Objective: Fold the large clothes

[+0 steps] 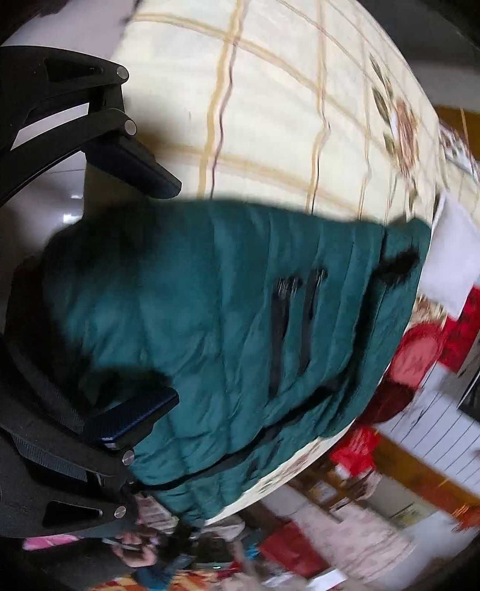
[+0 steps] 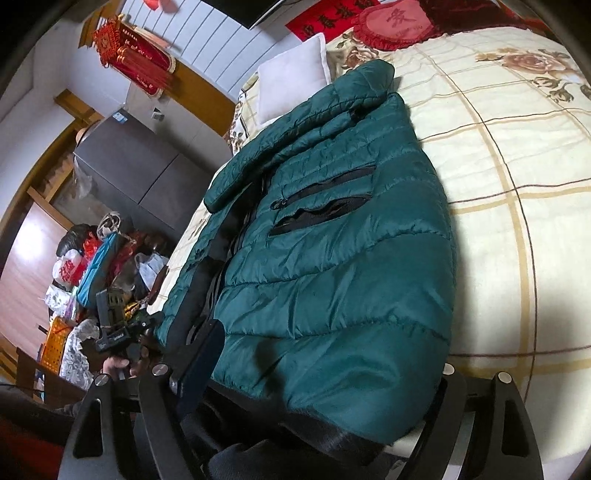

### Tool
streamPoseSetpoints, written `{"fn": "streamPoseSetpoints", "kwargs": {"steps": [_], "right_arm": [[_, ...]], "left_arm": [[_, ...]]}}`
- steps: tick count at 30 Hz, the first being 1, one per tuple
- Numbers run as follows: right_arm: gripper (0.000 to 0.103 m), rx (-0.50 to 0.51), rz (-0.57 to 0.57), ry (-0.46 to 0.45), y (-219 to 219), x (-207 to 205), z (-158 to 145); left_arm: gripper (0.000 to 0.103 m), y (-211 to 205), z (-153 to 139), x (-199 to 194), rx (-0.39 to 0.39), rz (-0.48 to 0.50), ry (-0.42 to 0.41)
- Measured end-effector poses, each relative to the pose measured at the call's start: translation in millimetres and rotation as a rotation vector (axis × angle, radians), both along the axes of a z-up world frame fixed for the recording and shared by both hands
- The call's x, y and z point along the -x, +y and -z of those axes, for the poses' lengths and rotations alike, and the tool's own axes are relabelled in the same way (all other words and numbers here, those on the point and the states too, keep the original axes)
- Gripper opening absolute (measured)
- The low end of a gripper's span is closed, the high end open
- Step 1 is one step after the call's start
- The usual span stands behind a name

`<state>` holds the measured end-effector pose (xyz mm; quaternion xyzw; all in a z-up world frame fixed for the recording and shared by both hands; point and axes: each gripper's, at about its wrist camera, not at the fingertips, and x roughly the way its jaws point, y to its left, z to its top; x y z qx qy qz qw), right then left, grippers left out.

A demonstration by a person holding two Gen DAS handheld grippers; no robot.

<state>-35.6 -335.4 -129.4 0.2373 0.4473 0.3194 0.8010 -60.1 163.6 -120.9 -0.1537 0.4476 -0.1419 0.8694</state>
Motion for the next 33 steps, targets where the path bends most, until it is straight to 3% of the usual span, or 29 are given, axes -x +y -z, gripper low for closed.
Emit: {"fn": "streamPoseSetpoints", "kwargs": {"steps": [3,8,14,16,17,18,19,21,25,27,30,33], "right_arm": [[0.083,-0.001,0.007,0.0,-3,1,0],[0.084,-0.003,-0.012,0.002,4,-10,1],[0.078,0.034,0.001,-0.007,15,-25,0],[0.069,0.041,0.012,-0.01,13,-23,0],[0.066,0.052,0.021,-0.012,12,-20,1],[0.062,0.056,0.025,-0.013,11,-17,1],[0.056,0.062,0.025,-0.016,9,-14,1],[0.05,0.086,0.016,-0.029,9,-5,1],[0.044,0.107,0.029,-0.06,9,-1,3],[0.044,0.102,0.046,-0.07,12,-5,5],[0.045,0.087,0.07,-0.097,16,-4,8],[0.045,0.048,0.076,-0.072,10,-2,9]], "left_arm": [[0.102,13,2,0,0.075,-0.001,0.009],[0.102,-14,0,-9,0.055,0.113,0.033],[0.101,-9,0,-15,0.102,0.081,0.015],[0.095,-9,-1,-15,0.084,0.061,0.01],[0.083,-10,-1,-13,0.06,0.052,0.006],[0.061,-12,-1,-10,0.019,0.036,0.005],[0.05,-12,-1,-9,-0.014,0.02,0.003],[0.035,-5,0,-7,-0.006,-0.003,-0.015],[0.036,-13,4,-8,-0.054,-0.004,-0.053],[0.052,-22,4,-7,-0.1,0.022,-0.078],[0.059,-24,5,-3,-0.097,0.025,-0.076],[0.066,-17,4,0,-0.045,0.039,-0.056]]}}
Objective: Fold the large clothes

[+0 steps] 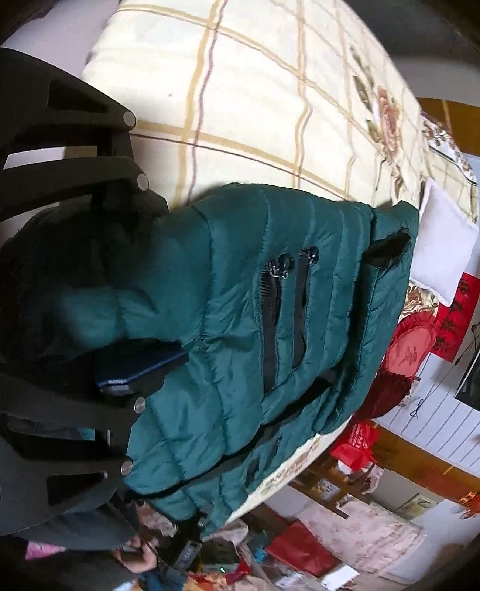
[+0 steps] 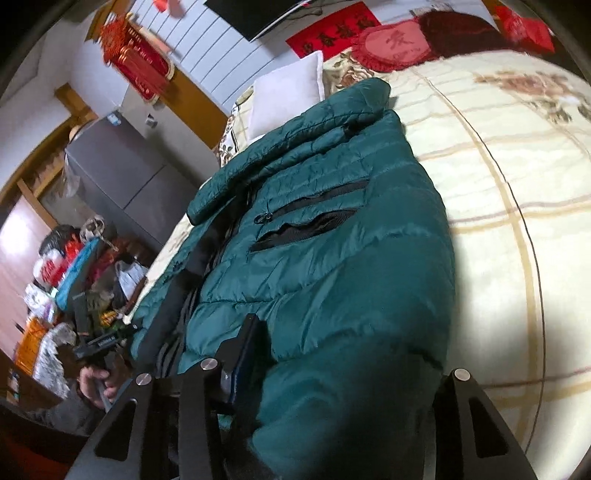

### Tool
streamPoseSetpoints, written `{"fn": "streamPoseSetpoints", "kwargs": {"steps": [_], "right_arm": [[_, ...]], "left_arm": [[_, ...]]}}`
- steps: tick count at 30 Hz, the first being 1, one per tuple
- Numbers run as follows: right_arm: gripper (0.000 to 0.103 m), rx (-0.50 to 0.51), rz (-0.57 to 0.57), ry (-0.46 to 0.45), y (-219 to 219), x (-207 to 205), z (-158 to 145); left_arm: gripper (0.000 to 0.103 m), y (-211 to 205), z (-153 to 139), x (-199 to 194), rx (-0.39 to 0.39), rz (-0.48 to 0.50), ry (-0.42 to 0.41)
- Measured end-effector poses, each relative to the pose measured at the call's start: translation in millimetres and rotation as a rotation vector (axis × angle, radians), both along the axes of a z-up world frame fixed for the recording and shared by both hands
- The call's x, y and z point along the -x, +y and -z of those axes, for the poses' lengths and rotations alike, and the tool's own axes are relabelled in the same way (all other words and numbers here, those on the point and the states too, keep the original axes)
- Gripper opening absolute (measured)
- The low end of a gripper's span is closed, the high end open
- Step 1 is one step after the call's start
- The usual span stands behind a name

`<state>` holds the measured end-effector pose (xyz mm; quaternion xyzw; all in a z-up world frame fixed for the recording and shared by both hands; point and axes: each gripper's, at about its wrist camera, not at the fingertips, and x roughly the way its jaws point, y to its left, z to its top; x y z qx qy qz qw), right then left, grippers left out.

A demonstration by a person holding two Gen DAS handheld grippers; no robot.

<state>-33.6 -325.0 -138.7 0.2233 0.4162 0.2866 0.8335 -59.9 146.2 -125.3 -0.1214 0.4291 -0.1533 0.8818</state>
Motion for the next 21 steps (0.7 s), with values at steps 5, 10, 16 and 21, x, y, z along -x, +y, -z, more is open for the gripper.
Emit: {"fn": "streamPoseSetpoints", "kwargs": {"steps": [5,10,16,21], "right_arm": [[0.045,0.018,-0.003,-0.013,4,6,-2],[0.045,0.079,0.009,-0.015,12,4,-6],[0.045,0.236,0.016,-0.062,32,10,-11],[0.045,0.217,0.027,-0.057,29,8,-9]], "left_arm": [[0.073,4,1,5,0.051,0.008,-0.022],[0.079,-3,-2,1,0.049,-0.02,-0.011],[0.05,9,0,8,0.056,-0.099,0.023],[0.059,20,1,12,0.159,-0.085,0.065]]}}
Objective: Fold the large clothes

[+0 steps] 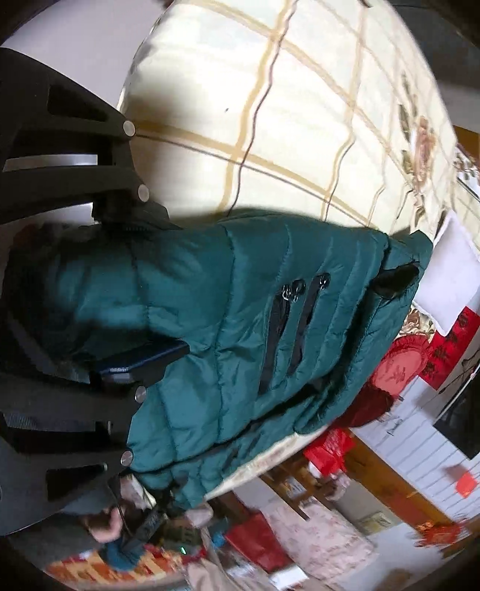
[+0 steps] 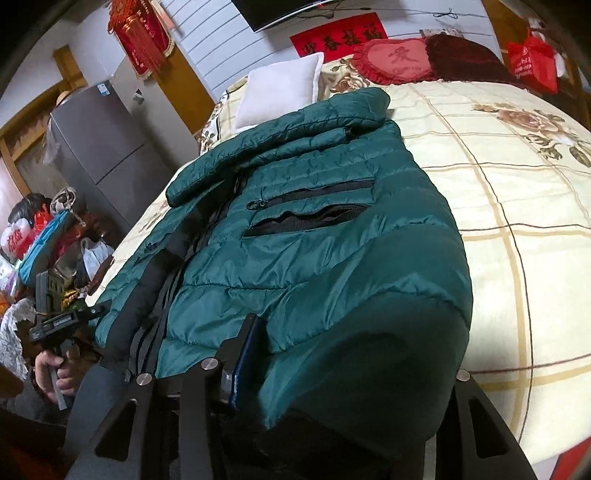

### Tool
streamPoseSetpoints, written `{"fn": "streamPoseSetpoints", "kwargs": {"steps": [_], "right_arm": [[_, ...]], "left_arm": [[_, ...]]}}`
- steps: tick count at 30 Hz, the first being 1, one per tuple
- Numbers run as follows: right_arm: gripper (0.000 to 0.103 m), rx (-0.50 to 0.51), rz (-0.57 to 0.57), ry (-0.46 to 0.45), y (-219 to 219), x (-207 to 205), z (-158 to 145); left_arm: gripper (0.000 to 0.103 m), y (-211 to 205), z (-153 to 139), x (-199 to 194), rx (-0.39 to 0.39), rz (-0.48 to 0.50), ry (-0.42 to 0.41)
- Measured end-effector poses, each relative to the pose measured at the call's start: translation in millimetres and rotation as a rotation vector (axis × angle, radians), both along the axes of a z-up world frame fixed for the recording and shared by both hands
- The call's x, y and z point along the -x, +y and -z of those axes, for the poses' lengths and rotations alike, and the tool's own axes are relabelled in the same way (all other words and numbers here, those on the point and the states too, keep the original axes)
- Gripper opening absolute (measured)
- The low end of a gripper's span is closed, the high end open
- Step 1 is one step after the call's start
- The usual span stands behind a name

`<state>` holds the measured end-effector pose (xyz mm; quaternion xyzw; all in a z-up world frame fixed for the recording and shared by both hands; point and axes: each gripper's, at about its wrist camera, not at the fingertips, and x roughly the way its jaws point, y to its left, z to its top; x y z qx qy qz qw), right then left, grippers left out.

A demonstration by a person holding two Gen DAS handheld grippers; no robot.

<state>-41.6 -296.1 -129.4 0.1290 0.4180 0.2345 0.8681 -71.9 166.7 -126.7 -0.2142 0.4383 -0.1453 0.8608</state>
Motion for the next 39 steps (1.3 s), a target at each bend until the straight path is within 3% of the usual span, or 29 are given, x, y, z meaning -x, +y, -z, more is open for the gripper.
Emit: {"fn": "streamPoseSetpoints", "kwargs": {"steps": [3,9,11,13,15,17,19,21,23,25,28,34,39], "right_arm": [[0.045,0.013,0.007,0.001,2,0,-1],[0.045,0.032,0.027,0.005,6,-1,-2],[0.045,0.034,0.03,0.007,6,0,-2],[0.045,0.028,0.031,0.007,5,0,-2],[0.046,0.01,0.032,0.008,3,0,-2],[0.047,-0.02,0.034,0.012,0,-1,-1],[0.048,-0.074,0.05,0.032,-6,-2,1],[0.048,-0.12,0.067,0.055,-11,-4,2],[0.041,-0.119,0.075,0.059,-12,-3,-1],[0.03,-0.082,0.058,-0.021,-7,6,-13],[0.022,-0.112,0.06,-0.077,-9,15,-28],[0.021,-0.193,0.046,-0.079,4,34,-50],[0.021,-0.249,0.085,-0.085,14,64,-51]], "left_arm": [[0.074,1,0,-15,0.092,0.032,0.012],[0.075,-5,-1,-29,0.148,0.048,0.034],[0.07,-3,-2,-22,0.134,0.049,0.034],[0.058,1,-1,-16,0.104,0.03,0.026],[0.04,8,2,-19,0.112,-0.001,0.04],[0.035,10,4,-24,0.113,-0.022,0.05],[0.033,2,2,-24,0.049,-0.023,0.032],[0.023,-9,-2,-19,-0.051,-0.025,0.019],[0.015,-11,-9,-15,-0.077,-0.034,-0.008],[0.013,-6,-23,-12,-0.057,-0.043,-0.056],[0.013,6,-37,-12,-0.029,-0.062,-0.088],[0.013,37,-39,-10,0.029,-0.123,-0.067],[0.013,46,-39,3,0.022,-0.095,-0.052]]}}
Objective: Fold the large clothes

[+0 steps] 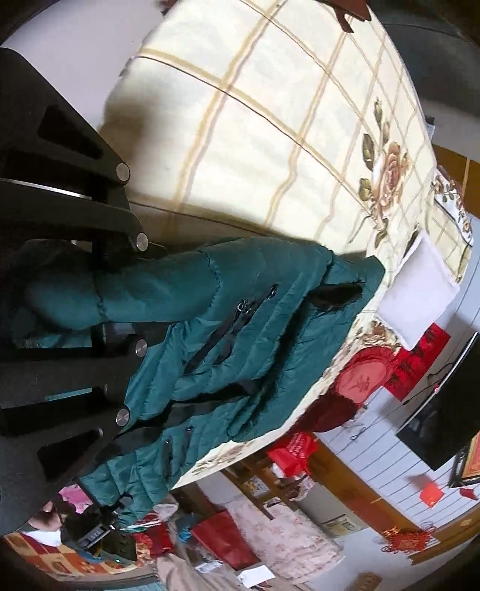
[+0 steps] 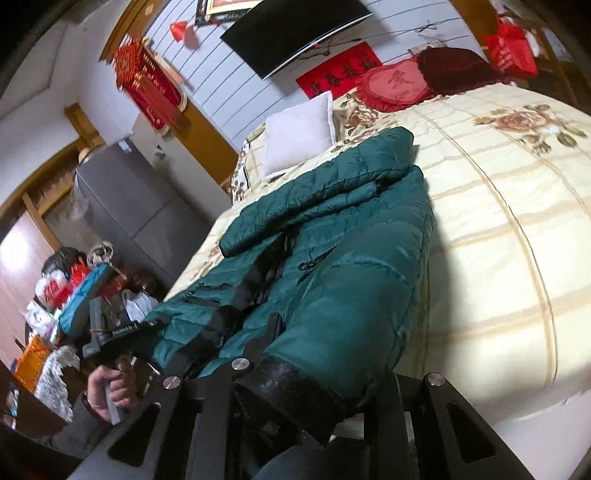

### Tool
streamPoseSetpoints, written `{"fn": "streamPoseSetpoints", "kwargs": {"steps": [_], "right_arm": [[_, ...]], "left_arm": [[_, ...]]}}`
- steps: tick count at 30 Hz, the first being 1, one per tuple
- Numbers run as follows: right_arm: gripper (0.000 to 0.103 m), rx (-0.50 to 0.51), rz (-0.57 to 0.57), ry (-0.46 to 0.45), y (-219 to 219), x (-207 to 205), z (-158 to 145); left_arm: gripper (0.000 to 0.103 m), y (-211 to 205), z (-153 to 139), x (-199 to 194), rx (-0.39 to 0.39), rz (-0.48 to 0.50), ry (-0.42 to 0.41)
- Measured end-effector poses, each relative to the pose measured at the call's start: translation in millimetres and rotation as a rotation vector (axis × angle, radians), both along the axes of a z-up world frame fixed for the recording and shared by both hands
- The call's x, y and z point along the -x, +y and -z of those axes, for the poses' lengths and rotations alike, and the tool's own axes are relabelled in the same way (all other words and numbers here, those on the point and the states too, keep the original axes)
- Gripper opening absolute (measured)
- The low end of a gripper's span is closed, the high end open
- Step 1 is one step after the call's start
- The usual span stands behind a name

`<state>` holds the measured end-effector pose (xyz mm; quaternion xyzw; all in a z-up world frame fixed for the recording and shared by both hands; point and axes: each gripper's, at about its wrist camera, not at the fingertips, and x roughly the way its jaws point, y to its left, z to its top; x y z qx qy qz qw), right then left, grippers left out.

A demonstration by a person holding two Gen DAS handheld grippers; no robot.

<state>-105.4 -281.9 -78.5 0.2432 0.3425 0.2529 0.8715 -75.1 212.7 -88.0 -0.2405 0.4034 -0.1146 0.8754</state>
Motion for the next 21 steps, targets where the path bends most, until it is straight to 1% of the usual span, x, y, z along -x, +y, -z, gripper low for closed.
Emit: {"fn": "streamPoseSetpoints", "kwargs": {"steps": [1,3,6,7,8,10,12,13,15,17,21], "right_arm": [[0.021,-0.018,0.02,0.001,-1,9,1],[0.021,-0.036,0.038,0.003,-2,16,3],[0.021,-0.004,0.068,0.03,1,21,10],[0.021,0.006,0.072,0.042,0,20,11],[0.021,0.018,0.082,0.05,1,18,10],[0.021,0.054,0.094,0.065,6,16,8],[0.021,0.079,0.1,0.087,6,13,9],[0.021,0.087,0.108,0.101,8,12,10],[0.021,0.077,0.116,0.117,7,11,13],[0.021,0.064,0.122,0.134,2,12,19],[0.024,0.064,0.117,0.147,1,13,22]], "left_arm": [[0.013,2,0,3,0.002,0.006,-0.001],[0.014,-1,2,3,-0.025,0.022,-0.006],[0.017,-6,13,0,-0.073,0.034,0.019],[0.019,-7,15,-2,-0.083,0.033,0.028],[0.026,-8,18,-4,-0.092,0.032,0.046],[0.029,-10,22,-3,-0.096,0.035,0.057],[0.041,-13,24,-1,-0.092,0.052,0.072],[0.042,-14,26,1,-0.088,0.063,0.08],[0.043,-13,33,6,-0.099,0.068,0.093],[0.045,-11,35,13,-0.095,0.077,0.074],[0.045,-9,35,19,-0.086,0.087,0.069]]}}
